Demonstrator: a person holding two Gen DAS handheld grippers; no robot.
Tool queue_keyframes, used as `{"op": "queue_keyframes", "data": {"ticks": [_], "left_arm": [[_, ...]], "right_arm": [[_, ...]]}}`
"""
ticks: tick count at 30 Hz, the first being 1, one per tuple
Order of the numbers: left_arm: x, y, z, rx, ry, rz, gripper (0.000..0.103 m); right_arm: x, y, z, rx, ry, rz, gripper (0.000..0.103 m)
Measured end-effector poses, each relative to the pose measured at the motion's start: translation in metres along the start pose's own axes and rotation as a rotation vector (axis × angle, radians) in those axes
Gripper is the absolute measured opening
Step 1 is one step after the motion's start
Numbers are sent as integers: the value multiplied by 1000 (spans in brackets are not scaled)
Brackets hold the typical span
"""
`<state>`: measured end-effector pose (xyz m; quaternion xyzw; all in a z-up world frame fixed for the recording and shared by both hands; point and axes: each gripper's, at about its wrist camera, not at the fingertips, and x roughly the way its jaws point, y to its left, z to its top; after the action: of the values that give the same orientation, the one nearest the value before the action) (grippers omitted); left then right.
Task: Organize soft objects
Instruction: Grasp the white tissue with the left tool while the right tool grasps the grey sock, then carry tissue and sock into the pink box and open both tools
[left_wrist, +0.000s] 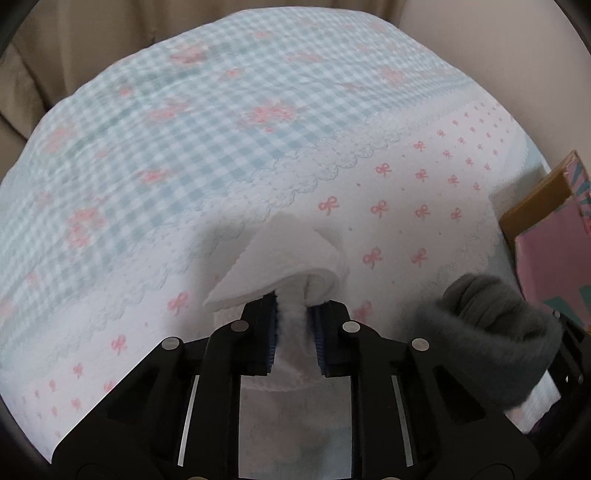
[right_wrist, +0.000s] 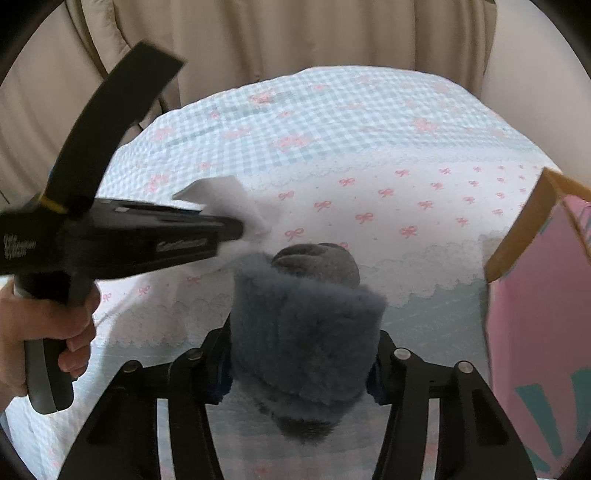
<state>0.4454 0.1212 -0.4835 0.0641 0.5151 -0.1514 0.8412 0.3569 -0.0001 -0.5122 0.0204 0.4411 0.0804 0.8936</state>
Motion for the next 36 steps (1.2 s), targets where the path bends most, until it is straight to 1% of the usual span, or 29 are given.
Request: {"op": "queue_keyframes", "data": {"ticks": [2,6,7,10,17,20,23,28,30,32,36], "left_arm": [[-9,0,-6,-2,-5,8,14],[-32,-1,-13,-34,-7,-1,14],[-42,-2,-14,-43,-11,-2,14],[-80,-7,-23,-75,-34,-14,14],[-163,-33,-29,-114,-72,-16,14],[-198,-55,-27,-121,-96,-23,14],[-225,-79,-21,-105,-116,-24,14],[-261,-132,-1,-94,-145,-48,14],[-269,-151,7,-95,-153,-55,14],[-276,-179,15,-87,-160,-52,14],[-275,-228,30,-83,-149,-36,14]], "right_arm": [[-11,0,3,-3,-7,-7,51],[-39,-3,9,-2,-24,-15,51],[-45,-9,15,2,-26,-16,51],[-74,-12,19,19,-34,-23,51],[-169,-21,26,70,-86,-34,51],[-205,-32,34,96,-117,-45,51],[-244,-45,33,110,-147,-64,51],[-294,-88,34,122,-173,-94,51],[-307,-108,36,124,-175,-108,51],[-319,-129,36,128,-172,-118,51],[-334,-179,39,140,-161,-117,51]]}}
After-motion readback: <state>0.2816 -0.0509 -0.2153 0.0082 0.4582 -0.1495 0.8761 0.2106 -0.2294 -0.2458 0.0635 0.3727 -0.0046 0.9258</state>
